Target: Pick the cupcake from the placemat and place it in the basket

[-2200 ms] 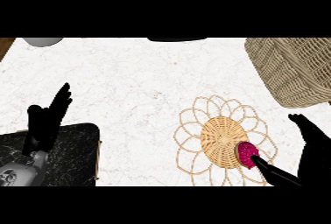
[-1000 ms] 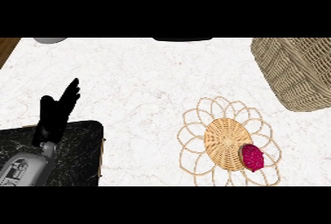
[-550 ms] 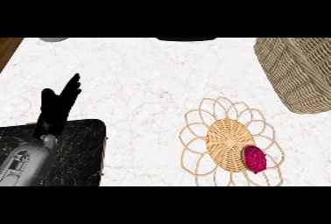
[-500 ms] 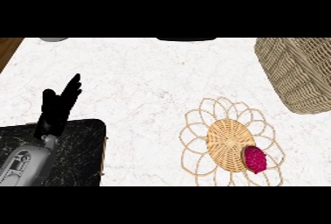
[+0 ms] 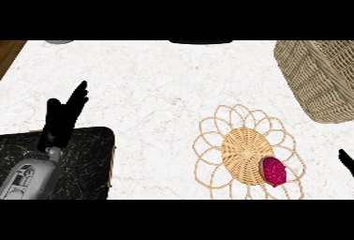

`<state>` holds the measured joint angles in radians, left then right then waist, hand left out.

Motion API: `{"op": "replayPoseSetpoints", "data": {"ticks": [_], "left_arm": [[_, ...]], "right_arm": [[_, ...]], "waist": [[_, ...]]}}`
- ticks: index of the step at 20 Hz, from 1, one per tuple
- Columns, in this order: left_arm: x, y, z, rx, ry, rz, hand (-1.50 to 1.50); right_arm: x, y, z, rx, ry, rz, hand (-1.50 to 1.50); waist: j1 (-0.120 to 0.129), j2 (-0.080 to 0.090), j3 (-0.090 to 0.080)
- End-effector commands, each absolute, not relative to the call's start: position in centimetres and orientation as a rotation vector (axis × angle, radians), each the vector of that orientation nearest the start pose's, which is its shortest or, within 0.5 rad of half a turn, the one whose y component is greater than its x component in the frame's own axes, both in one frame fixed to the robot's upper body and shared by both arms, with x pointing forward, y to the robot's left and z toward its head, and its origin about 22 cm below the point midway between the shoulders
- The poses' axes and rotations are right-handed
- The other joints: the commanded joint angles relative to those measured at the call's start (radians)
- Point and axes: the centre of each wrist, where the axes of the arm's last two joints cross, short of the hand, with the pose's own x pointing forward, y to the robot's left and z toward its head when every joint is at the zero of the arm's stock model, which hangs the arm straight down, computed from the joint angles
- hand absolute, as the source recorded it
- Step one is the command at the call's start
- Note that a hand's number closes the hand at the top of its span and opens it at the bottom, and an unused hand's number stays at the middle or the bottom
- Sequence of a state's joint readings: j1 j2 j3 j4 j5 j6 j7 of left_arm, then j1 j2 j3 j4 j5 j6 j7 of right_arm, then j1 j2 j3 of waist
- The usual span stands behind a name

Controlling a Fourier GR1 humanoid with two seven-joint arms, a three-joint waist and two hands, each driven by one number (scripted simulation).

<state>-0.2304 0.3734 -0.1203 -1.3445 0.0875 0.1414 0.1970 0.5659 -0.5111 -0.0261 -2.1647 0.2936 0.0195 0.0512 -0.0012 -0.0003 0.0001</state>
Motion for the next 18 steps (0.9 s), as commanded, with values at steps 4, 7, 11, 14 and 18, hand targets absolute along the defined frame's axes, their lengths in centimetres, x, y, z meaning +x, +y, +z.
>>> {"op": "replayPoseSetpoints", "data": {"ticks": [4,7,11,14,18], "left_arm": [[28.4,27.0,3.3,0.261,-1.35,-0.201,0.0],[28.1,27.8,2.0,0.271,-1.342,-0.218,0.0],[28.5,28.8,2.3,0.274,-1.35,-0.202,0.0],[27.9,27.0,3.8,0.265,-1.35,-0.206,0.0],[30.3,27.4,2.7,0.268,-1.36,-0.206,0.0]], "right_arm": [[14.5,-31.2,6.7,-0.622,-1.473,0.634,-1.5],[12.8,-29.8,5.9,-0.625,-1.469,0.636,-1.5],[13.2,-28.3,6.3,-0.627,-1.468,0.646,-1.5],[14.8,-27.9,5.0,-0.605,-1.448,0.663,-1.5],[16.3,-28.0,4.8,-0.598,-1.461,0.653,-1.5]], "waist": [[0.003,-0.001,0.0],[-0.003,-0.001,0.0],[-0.003,0.0,0.0],[0.0,-0.001,0.0],[-0.003,0.0,0.0]]}}
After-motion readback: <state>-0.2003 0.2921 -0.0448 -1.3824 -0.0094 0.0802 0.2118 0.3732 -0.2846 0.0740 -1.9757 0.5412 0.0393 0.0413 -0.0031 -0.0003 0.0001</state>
